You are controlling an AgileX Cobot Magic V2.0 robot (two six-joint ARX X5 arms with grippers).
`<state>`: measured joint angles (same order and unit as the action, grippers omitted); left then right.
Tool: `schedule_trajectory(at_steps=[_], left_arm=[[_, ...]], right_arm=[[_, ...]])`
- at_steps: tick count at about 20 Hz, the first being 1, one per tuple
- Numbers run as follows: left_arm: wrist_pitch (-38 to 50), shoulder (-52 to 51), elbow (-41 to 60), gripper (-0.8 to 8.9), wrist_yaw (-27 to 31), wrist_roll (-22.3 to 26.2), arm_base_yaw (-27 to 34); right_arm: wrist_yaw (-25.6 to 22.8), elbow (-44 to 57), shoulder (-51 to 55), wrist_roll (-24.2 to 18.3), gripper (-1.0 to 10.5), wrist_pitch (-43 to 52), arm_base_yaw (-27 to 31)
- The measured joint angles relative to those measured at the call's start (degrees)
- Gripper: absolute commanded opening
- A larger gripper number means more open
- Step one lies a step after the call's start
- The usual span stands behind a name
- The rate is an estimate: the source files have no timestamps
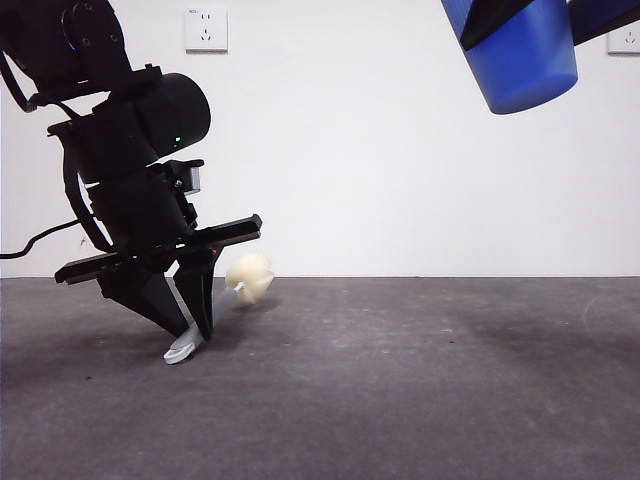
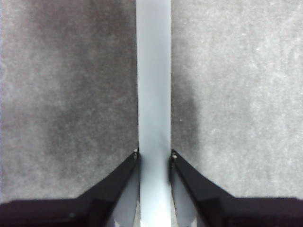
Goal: Pick up the cup brush,pick up the cup,insert the brush into the cup,clean the cup,put the cup brush back,put the cup back to the fixed position on the table
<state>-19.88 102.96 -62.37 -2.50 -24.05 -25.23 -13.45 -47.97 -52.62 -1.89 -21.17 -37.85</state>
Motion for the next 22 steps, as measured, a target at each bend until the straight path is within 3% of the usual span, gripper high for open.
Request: schedule_trajectory(at_steps=[1, 3, 4, 13, 22], left_arm=[[0.00, 0.00, 0.00, 0.74, -0.02, -0.02, 0.00], [-0.63, 0.00, 0.00, 3.44, -0.26, -0.02, 0.00], [-1.29, 0.00, 0.00, 3.90, -0.33, -0.07, 0.00], [-6.73, -3.50, -0.31, 3.86, -2.62, 0.46, -0.04], [-16.48, -31.56, -0.31, 3.86, -2.62, 8.02, -0.02]], right_arm=[[0.00, 0.00, 0.00, 0.02, -0.2, 0.00, 0.00], [0.00, 0.00, 0.00, 0.20, -0.2, 0.00, 0.00], [0.00, 0.00, 0.00, 0.31, -0.2, 0.00, 0.00], [1.60, 0.00, -1.14, 1.27, -0.2, 4.20, 0.00], [9.01, 5.40, -19.39, 3.08, -0.2, 29.48, 6.88]])
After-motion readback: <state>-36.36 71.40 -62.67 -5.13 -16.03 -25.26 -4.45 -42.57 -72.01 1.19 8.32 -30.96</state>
